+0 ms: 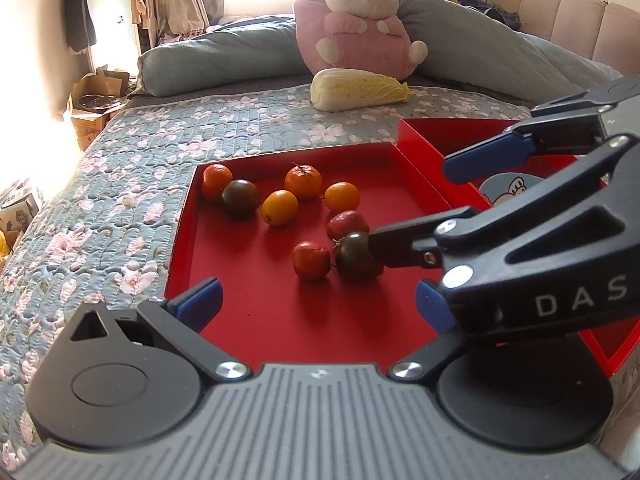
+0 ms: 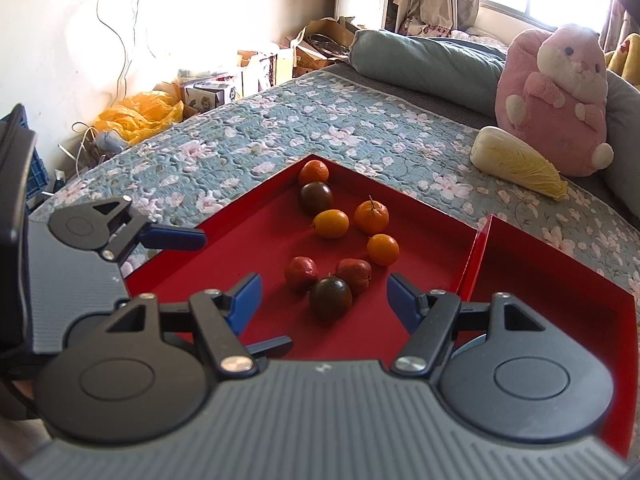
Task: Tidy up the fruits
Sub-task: 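Close the right tool on the dark brown tomato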
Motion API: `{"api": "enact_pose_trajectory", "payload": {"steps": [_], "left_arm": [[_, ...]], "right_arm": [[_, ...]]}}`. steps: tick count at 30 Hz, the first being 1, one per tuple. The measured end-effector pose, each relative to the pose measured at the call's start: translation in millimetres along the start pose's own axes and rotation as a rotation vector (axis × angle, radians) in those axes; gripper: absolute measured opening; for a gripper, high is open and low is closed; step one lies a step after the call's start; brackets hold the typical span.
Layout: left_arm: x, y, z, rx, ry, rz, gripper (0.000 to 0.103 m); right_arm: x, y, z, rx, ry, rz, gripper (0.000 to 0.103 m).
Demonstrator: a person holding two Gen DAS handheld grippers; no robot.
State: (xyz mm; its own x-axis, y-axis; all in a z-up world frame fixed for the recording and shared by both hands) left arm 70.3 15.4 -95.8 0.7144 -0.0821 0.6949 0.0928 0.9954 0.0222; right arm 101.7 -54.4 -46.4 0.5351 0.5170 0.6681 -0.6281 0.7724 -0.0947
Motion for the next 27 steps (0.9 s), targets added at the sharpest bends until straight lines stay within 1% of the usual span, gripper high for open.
{"api": "enact_pose_trajectory", "payload": {"steps": [1, 3, 5, 6, 7, 9, 11, 16, 26, 27], "left_arm": [[-0.3, 0.7, -0.4, -0.002, -0.001, 0.003, 0.103], [-0.3, 3.3, -1.3, -0.003, -0.004, 0.012, 0.103], [-0.6, 6.0, -2.7, -0.009, -0.004, 0.026, 0.103], [-0.8, 7.0, -3.7, -0.012, -0.003, 0.032, 0.101], [-1.1, 7.5, -5.0, -0.016, 0.001, 0.034, 0.099], [-0.7, 8.0, -8.1, -0.015, 0.006, 0.029, 0.096], [-1.5, 10.5, -9.8, -0.010, 0.014, 0.028, 0.096], [0.2, 14.0, -17.1, -0.013, 0.027, 0.034, 0.096], [-2.1, 20.3, -24.3, 0.000, 0.040, 0.043, 0.096], [-2.3, 20.6, -25.3, 0.002, 0.041, 0.041, 0.096]], "right_arm": [[-0.4, 0.0, -2.5, 0.003, 0.005, 0.000, 0.065], [-1.2, -0.7, -8.6, 0.013, 0.020, -0.005, 0.059], [-2.9, -2.2, -16.4, 0.016, 0.033, -0.006, 0.059], [-3.9, -2.8, -21.1, 0.018, 0.043, -0.003, 0.057], [-5.0, -3.4, -25.5, 0.022, 0.052, -0.003, 0.053], [-6.0, -5.5, -32.9, 0.035, 0.070, -0.023, 0.050], [-6.1, -6.7, -39.8, 0.048, 0.088, -0.041, 0.050], [-9.3, -8.9, -57.3, 0.020, 0.133, -0.041, 0.049], [-8.5, -7.7, -77.1, 0.058, 0.174, -0.080, 0.049], [-8.5, -7.4, -78.9, 0.061, 0.178, -0.084, 0.051]]}}
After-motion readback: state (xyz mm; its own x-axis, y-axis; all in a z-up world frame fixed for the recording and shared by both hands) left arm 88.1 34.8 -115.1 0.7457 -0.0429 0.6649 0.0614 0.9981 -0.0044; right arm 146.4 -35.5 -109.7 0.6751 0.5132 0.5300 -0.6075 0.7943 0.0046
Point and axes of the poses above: each gripper's, at about its wrist camera, not at the fingertips, and z roughly against the way its jaws point, y to its left, x to its top, the point moved 10 cm from there along -z, roughly the way its jaws point, and after that the axes turned 7 degrees about y, right-handed, at the moved point
